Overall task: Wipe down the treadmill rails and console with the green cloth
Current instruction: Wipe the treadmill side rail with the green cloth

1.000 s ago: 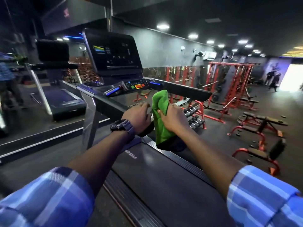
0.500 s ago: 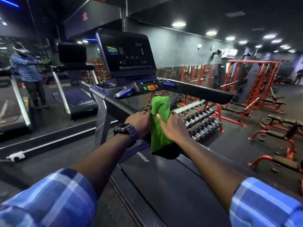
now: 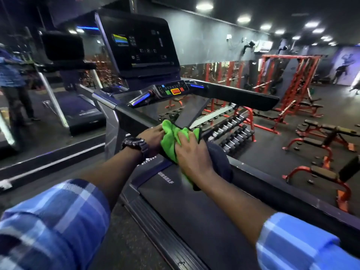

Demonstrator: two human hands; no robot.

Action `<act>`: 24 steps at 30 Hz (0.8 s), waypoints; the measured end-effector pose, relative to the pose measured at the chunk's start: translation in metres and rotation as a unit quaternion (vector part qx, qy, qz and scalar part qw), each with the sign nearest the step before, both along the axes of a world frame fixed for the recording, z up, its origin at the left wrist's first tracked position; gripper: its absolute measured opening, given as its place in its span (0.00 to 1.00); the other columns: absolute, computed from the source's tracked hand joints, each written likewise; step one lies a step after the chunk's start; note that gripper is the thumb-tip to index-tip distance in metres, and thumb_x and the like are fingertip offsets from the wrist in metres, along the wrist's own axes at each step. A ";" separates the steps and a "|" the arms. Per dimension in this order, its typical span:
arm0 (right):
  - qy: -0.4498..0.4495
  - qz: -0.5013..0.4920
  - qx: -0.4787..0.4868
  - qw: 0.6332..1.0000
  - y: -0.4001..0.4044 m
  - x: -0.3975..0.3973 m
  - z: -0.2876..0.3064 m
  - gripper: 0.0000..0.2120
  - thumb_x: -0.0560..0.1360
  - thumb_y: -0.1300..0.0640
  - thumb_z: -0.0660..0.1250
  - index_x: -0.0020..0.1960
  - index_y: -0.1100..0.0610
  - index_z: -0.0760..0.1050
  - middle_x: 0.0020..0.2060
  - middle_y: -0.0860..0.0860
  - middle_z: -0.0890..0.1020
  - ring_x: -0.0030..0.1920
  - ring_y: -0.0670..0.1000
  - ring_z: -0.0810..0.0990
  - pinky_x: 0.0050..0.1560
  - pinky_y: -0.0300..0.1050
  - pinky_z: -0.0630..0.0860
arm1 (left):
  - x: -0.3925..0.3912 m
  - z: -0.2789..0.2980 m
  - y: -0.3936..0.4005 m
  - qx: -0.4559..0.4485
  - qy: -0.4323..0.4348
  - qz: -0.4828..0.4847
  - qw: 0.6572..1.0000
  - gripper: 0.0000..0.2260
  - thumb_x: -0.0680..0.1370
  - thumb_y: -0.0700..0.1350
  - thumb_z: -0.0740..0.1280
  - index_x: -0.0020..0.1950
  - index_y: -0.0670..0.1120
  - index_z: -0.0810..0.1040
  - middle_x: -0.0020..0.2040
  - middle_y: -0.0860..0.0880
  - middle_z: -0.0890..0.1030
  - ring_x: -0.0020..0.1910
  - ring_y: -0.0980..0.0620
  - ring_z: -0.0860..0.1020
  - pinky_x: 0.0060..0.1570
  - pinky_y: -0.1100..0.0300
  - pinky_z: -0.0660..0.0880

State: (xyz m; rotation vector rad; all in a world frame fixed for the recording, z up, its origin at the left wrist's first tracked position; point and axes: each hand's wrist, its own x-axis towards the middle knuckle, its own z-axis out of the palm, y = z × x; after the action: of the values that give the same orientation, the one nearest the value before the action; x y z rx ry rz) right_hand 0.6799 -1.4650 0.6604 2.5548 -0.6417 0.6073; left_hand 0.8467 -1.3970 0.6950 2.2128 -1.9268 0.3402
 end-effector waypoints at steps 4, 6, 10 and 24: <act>0.063 0.165 -0.105 0.979 -0.027 -0.057 -0.021 0.19 0.74 0.53 0.63 0.64 0.48 0.76 0.69 0.50 0.75 0.70 0.61 0.71 0.62 0.59 0.71 | 0.010 -0.005 0.002 -0.002 0.030 -0.012 0.999 0.25 0.74 0.42 0.58 0.71 0.40 0.66 0.71 0.40 0.68 0.70 0.42 0.68 0.70 0.52 0.64; 0.110 0.118 -0.066 0.985 -0.025 -0.057 -0.006 0.25 0.68 0.52 0.65 0.65 0.47 0.75 0.70 0.50 0.74 0.68 0.61 0.71 0.59 0.56 0.73 | 0.012 -0.003 0.005 -0.010 0.057 -0.018 0.998 0.27 0.72 0.42 0.56 0.72 0.41 0.66 0.72 0.42 0.67 0.71 0.45 0.66 0.71 0.56 0.62; 0.047 -0.044 0.008 0.998 0.008 0.008 0.005 0.26 0.65 0.52 0.71 0.63 0.46 0.75 0.68 0.52 0.75 0.63 0.61 0.73 0.55 0.55 0.74 | 0.023 0.000 -0.001 -0.008 0.062 -0.038 0.997 0.25 0.73 0.51 0.59 0.70 0.48 0.69 0.71 0.48 0.70 0.69 0.47 0.70 0.65 0.54 0.69; 0.066 0.082 -0.123 0.987 -0.006 -0.004 -0.011 0.23 0.68 0.51 0.62 0.62 0.46 0.77 0.67 0.47 0.76 0.69 0.61 0.72 0.59 0.56 0.66 | 0.030 -0.002 -0.003 -0.025 0.065 -0.041 0.997 0.28 0.68 0.40 0.60 0.68 0.50 0.71 0.69 0.51 0.73 0.66 0.47 0.73 0.60 0.53 0.72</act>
State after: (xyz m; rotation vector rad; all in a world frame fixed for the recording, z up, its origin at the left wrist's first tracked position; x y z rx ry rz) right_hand 0.6758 -1.4712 0.6492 2.4034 -0.2918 0.5294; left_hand 0.8763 -1.4002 0.6928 2.0642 -1.9112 0.2229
